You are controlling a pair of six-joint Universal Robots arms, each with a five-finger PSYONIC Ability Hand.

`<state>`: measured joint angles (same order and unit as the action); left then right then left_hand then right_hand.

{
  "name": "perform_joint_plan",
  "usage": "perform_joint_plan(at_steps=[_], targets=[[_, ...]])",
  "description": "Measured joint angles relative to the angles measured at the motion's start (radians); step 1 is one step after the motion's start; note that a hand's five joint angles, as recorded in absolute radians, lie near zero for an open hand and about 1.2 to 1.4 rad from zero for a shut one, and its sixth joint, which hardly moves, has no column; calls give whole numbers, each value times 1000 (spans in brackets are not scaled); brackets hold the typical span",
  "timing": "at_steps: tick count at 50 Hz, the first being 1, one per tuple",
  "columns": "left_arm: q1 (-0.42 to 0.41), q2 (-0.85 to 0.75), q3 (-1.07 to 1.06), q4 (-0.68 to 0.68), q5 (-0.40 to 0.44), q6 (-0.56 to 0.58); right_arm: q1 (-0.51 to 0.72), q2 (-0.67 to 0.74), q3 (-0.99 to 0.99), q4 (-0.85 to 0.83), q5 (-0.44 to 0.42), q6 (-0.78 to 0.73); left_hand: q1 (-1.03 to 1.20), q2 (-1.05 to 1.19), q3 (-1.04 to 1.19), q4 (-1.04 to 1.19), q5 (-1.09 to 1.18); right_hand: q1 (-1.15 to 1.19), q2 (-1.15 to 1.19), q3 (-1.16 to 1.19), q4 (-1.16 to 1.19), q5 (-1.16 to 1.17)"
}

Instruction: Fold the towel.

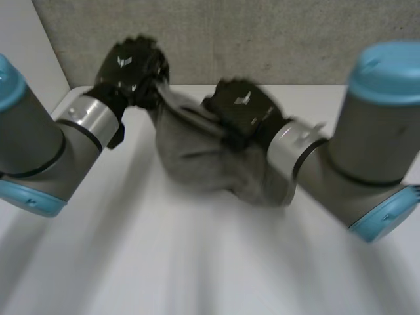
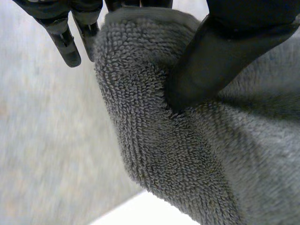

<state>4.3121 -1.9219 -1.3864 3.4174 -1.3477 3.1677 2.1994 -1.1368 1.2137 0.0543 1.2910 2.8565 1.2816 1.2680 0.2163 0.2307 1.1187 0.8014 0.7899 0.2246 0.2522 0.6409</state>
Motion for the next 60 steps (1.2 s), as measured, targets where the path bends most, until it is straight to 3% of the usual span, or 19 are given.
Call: perform_joint_plan(at_steps=[2, 5, 7, 10, 21, 30, 39, 51, 60], targets=[[23, -50, 7, -1, 0, 22, 22, 28, 4, 3, 3, 13, -48, -33, 0, 0, -44, -169, -154, 0, 0, -184], [68, -140, 28, -11, 1, 86, 45, 64, -7, 11, 6, 49, -559, -566, 0, 0, -564, -418, -411, 0, 0, -480], [84, -174, 39, -20, 3, 124, 45, 64, -19, 16, 6, 70, -785, -787, 0, 0, -804, -513, -513, 0, 0, -577], [102, -209, 48, -48, 12, 183, 16, 31, -36, 20, 4, 98, -892, -909, 0, 0, -956, -556, -545, 0, 0, -584], [61, -82, -21, -127, 59, 180, -145, -97, 7, 24, -10, 122, -894, -916, 0, 0, -973, -570, -547, 0, 0, -584], [-18, 122, -175, -123, 58, 3, -146, -95, 73, 13, -13, 121, -894, -915, 0, 0, -957, -571, -547, 0, 0, -584], [-87, 186, -277, -110, 52, -93, -126, 55, -25, -9, -14, 147, -892, -889, 0, 0, -904, -572, -547, 0, 0, -584], [-187, 112, -315, -92, 53, -75, -129, 317, -301, 130, -86, 304, -892, -862, 0, 0, -875, -574, -547, 0, 0, -584], [-188, 20, -310, -77, 50, -23, -139, 363, -349, 185, -131, 355, -891, -862, 0, 0, -875, -574, -547, 0, 0, -584]])
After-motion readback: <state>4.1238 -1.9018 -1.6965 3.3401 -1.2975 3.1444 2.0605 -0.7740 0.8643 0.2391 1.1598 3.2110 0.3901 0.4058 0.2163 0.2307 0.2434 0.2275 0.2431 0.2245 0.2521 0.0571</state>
